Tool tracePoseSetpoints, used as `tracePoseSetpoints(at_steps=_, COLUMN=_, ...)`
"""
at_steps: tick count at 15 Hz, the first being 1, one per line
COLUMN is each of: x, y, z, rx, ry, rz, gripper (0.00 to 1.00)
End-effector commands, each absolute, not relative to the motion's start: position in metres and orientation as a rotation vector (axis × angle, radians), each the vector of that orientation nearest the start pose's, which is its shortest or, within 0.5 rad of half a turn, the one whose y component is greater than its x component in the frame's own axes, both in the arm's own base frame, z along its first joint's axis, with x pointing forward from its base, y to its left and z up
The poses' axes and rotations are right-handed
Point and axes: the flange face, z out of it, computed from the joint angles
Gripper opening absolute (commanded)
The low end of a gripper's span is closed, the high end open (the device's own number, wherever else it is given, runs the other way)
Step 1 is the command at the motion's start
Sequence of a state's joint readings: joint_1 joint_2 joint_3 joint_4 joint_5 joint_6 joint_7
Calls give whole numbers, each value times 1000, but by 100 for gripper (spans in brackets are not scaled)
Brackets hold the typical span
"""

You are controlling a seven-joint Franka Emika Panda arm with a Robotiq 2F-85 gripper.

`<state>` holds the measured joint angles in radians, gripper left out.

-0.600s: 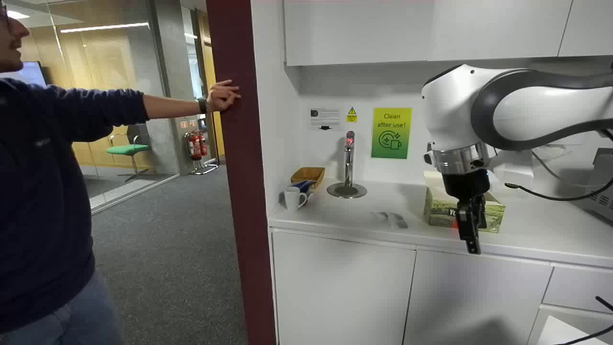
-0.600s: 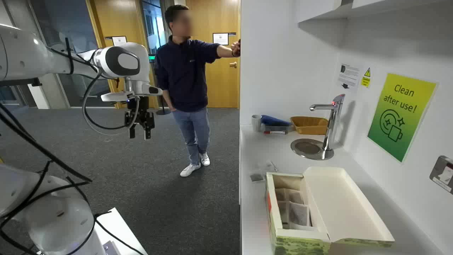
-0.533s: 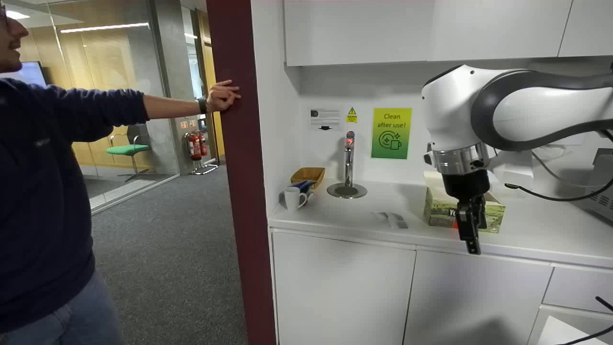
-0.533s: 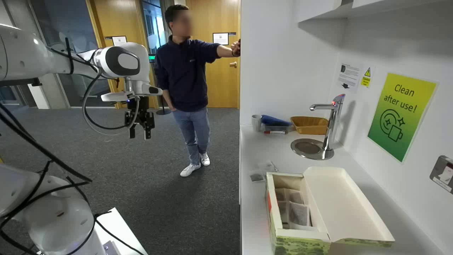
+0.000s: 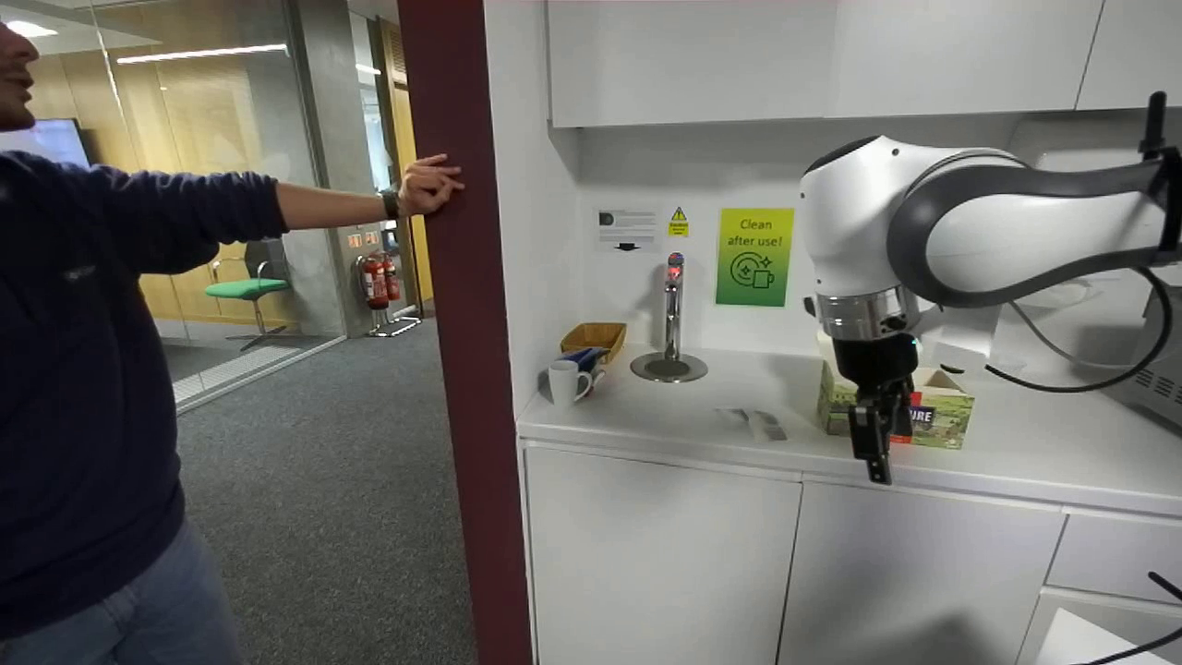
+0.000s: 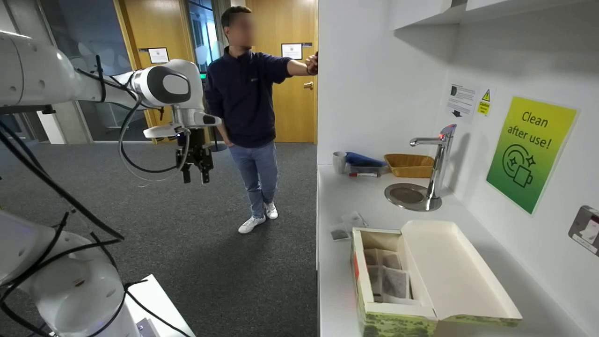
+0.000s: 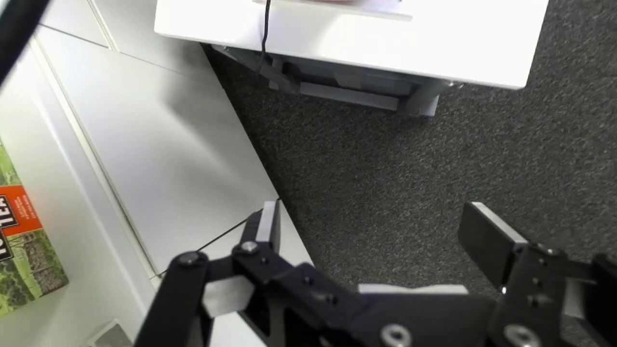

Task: Put the tea bags in the box.

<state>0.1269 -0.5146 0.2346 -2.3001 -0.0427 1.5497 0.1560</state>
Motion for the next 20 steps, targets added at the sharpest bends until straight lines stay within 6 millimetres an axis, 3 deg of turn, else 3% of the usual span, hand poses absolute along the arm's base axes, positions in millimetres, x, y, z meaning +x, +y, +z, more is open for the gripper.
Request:
tracePoseSetpoints(at_steps=1, x=389, y=125, z=505, rx=-3371, ry=-94, rz=233, gripper=100)
tracePoseSetpoints(at_steps=5, x=430, y=101, z=488, rx=-3369, ry=92, rz=149, gripper=100)
tracePoseSetpoints(at_steps=12, x=496, y=21, z=479, rx=-3268, ry=486, rz=-15, gripper=100)
tracePoseSetpoints(at_steps=13, x=498, y=15, z=479, rx=-3258, ry=518, rz=-3, gripper=100)
tracePoseSetpoints(at_steps=14, x=485, y=25, z=473, rx=-3282, ry=430, rz=21, gripper=100)
tracePoseSetpoints(at_steps=16, x=489, y=19, z=468, rx=-3278, ry=446, rz=41, gripper=100)
tracePoseSetpoints(at_steps=20, x=488, y=27, z=467, rx=-3282, ry=422, rz=40, gripper=100)
